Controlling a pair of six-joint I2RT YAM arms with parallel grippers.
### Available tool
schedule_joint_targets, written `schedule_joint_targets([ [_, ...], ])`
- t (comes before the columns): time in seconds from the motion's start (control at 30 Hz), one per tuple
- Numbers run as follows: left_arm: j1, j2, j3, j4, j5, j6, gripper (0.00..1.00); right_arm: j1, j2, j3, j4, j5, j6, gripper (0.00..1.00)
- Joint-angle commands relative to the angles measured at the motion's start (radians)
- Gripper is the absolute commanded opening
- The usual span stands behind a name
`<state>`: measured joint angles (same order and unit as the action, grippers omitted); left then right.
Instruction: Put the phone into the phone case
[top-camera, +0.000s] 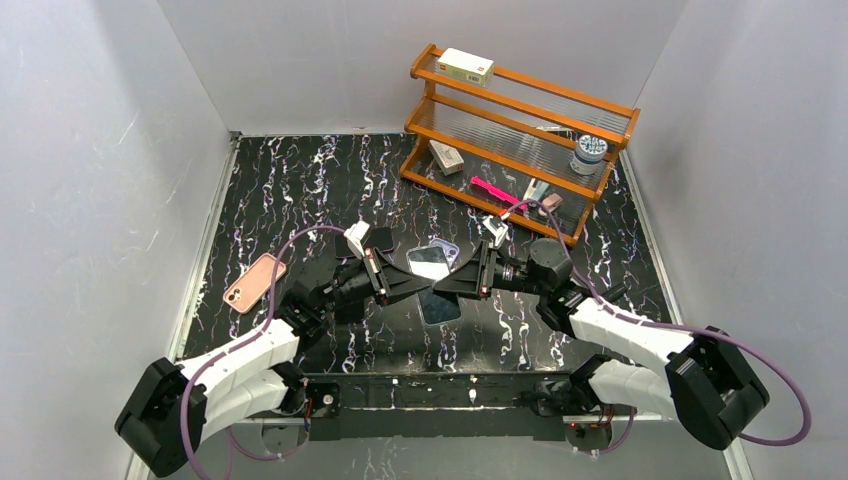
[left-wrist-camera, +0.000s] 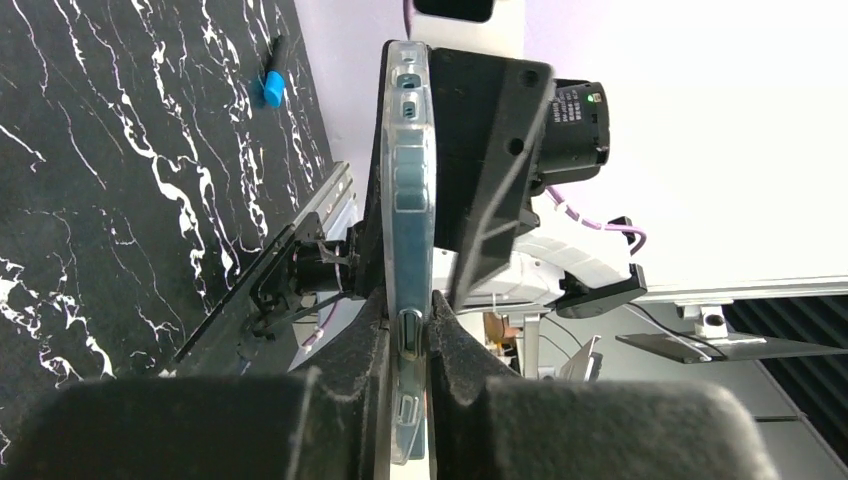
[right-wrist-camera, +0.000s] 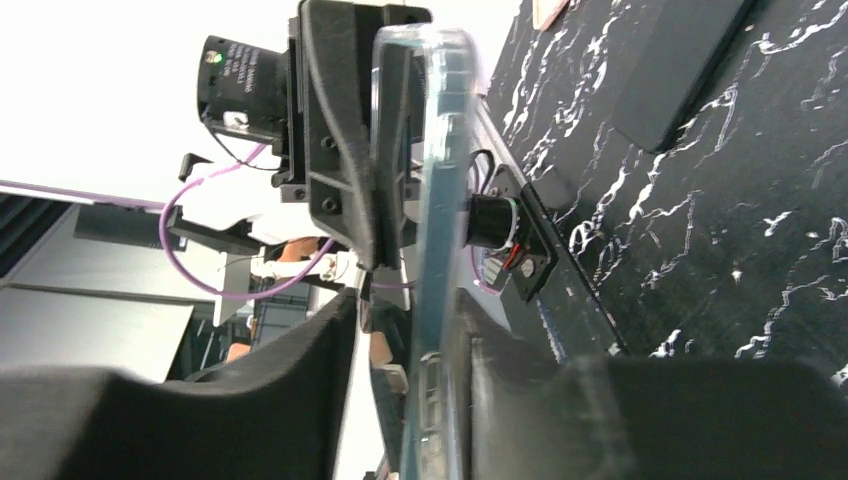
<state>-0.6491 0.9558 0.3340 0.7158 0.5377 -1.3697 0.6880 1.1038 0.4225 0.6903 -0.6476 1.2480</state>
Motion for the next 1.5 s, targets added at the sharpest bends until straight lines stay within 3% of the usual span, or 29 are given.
schedule_joint_targets([
  [0.0,-0.003,-0.019,-0.003,0.065,-0.032,-0.024,0.0,0.002,-0.054,0.016,0.075,-0.033,-0.024,0.53],
  [0.17,-0.003,-0.046,-0.013,0.095,-0.06,-0.041,0.0,0.003,-0.084,-0.031,0.055,-0.081,-0.024,0.7],
  [0.37,-0.003,-0.05,-0.026,0.127,-0.07,-0.04,0.0,0.002,-0.101,-0.076,0.041,-0.127,-0.023,0.68],
  [0.57,-0.003,-0.031,-0.04,0.136,-0.074,-0.023,0.0,0.002,-0.12,-0.115,0.074,-0.108,0.01,0.46],
  [0.73,-0.003,0.0,-0.05,0.135,-0.071,-0.003,0.0,0.003,-0.118,-0.139,0.096,-0.076,0.054,0.1],
  [0.8,-0.003,0.014,-0.052,0.134,-0.066,0.007,0.0,0.003,-0.114,-0.145,0.119,-0.07,0.075,0.01],
  [1.0,-0.003,0.027,-0.056,0.134,-0.056,0.018,0.0,0.001,-0.094,-0.136,0.135,-0.065,0.095,0.01],
  [1.17,-0.003,0.024,-0.049,0.134,-0.017,0.008,0.0,0.001,-0.103,-0.104,0.067,-0.041,0.038,0.39],
  [1.23,-0.003,0.016,-0.05,0.134,0.001,0.002,0.0,0.001,-0.102,-0.092,0.058,-0.036,0.026,0.48],
  [1.37,-0.003,-0.006,-0.05,0.134,0.027,-0.004,0.0,0.002,-0.064,-0.069,0.066,-0.037,0.015,0.49],
  [1.47,-0.003,-0.013,-0.05,0.134,0.042,-0.006,0.0,0.001,-0.027,-0.064,0.101,-0.037,0.029,0.41],
])
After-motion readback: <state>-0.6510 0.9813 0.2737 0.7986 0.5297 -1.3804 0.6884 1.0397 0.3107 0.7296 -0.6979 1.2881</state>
